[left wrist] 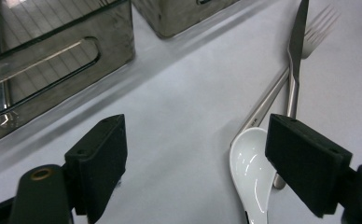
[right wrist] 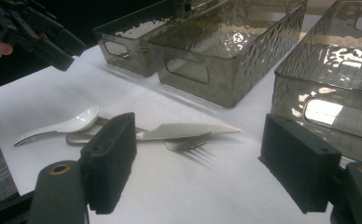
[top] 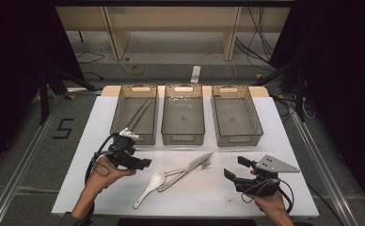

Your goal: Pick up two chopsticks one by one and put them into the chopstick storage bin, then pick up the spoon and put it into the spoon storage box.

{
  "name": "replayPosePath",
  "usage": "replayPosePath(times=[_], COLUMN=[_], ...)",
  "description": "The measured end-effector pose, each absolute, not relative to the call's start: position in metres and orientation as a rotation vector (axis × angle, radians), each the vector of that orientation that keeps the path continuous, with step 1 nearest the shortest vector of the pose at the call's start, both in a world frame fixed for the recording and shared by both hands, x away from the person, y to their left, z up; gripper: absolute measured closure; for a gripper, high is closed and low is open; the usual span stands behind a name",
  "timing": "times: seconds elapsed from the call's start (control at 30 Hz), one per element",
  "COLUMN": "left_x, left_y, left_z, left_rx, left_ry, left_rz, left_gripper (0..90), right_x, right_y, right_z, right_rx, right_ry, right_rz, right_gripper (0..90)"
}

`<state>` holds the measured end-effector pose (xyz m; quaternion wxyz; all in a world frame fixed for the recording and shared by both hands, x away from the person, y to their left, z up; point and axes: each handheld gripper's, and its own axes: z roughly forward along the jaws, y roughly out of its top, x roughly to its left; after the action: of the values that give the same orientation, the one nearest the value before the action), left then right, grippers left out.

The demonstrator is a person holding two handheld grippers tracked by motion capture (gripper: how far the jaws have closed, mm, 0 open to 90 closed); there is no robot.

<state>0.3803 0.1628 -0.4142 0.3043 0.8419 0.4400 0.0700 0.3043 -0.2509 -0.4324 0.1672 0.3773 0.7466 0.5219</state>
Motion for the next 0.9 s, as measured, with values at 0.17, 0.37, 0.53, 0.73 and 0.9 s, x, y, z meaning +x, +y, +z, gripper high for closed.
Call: replayPosePath(times=[0.17,0.37,0.53,0.73,0.9], left_x=[0.377,0.374,0.37,0.367,0.363], left_y=[0.16,0.155,0.155,0.153,0.148], left_z=[-0.417,-0.423,-0.427,-0.431,-0.436], left_rx=[2.252,2.279,2.296,2.314,2.35], left_ry=[1.156,1.15,1.158,1.165,1.164], left_rz=[0.177,0.161,0.148,0.129,0.111], left_gripper=[20.3,20.3,20.3,20.3,20.4], right_x=[0.305,0.304,0.304,0.305,0.305], right_y=[-0.251,-0.252,-0.251,-0.251,-0.251], right_z=[-0.433,-0.433,-0.432,-0.433,-0.433], right_rx=[1.075,1.082,1.075,1.076,1.078], right_ry=[2.124,2.121,2.125,2.126,2.127], right_rz=[1.485,1.482,1.481,1.481,1.48], right_gripper=[27.6,27.6,27.6,27.6,27.6])
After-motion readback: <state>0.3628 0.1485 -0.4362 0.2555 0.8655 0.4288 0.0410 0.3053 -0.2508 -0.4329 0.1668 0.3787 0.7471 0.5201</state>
